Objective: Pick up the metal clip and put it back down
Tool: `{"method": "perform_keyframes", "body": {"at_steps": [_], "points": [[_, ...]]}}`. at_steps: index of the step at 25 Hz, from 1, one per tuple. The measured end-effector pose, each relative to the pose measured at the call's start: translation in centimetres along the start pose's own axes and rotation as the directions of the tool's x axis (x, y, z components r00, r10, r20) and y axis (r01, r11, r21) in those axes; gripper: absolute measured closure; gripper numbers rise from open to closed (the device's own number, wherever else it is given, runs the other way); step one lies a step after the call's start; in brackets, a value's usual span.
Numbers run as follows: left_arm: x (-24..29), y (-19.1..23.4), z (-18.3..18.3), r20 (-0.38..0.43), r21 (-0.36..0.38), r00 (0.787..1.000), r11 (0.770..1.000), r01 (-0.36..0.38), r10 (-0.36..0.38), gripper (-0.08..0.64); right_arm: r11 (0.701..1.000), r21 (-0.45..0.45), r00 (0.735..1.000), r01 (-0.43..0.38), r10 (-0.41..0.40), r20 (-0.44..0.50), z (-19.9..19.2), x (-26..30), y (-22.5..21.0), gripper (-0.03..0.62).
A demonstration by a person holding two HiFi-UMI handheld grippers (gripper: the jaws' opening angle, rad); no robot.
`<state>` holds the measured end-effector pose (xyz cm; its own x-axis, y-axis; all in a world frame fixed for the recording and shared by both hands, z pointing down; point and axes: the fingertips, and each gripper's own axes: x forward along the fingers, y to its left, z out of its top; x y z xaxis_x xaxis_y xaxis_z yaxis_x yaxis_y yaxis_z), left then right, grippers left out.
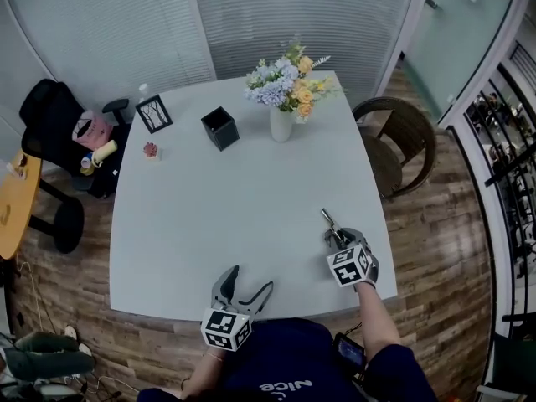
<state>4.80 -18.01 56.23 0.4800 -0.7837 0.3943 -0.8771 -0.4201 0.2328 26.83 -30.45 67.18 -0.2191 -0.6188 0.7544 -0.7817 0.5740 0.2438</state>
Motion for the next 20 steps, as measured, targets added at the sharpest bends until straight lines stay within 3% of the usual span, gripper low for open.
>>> {"method": "perform_keyframes", "body": {"at_steps": [13,20], "points": [[-1.1,0.4,-0.3,-0.002,0.005,0.997,0.997,-0.073,0.073,0.176,0.997,-0.079,1.0,0.023,-0.024,-0.012,-0.6,1.3,-0.9,0.477],[-1.6,1.0,-0.4,-0.003,0.014,0.995,0.995,-0.102,0.102,0.176,0.998,-0.05,0.998,0.046,-0.044,0.04,-0.6,1.2,-0.5,0.463]]}}
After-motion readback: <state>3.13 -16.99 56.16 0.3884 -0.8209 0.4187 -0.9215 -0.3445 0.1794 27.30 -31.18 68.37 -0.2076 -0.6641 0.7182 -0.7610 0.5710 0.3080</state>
